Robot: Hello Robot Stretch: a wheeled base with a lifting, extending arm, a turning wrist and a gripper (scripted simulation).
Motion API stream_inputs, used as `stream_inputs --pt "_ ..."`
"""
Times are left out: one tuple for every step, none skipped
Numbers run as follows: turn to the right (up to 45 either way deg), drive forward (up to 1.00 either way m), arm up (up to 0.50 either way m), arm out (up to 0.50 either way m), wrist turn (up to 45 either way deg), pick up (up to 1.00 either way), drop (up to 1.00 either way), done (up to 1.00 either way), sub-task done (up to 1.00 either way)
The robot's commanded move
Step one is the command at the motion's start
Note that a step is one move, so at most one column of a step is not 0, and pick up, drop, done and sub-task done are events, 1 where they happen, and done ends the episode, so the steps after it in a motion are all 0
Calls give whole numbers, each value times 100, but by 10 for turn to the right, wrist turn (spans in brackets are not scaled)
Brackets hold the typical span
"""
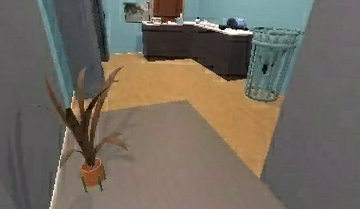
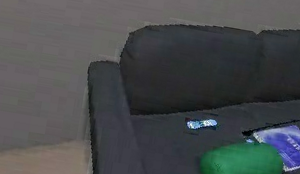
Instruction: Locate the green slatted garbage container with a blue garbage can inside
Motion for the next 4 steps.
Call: stream_inputs --pt "0 65 0 0 0 0 0 0 0" --pt "180 0 0 0 0 0 0 0 0" --pt "0 100 0 0 0 0 0 0 0" --pt "150 0 0 0 0 0 0 0 0"
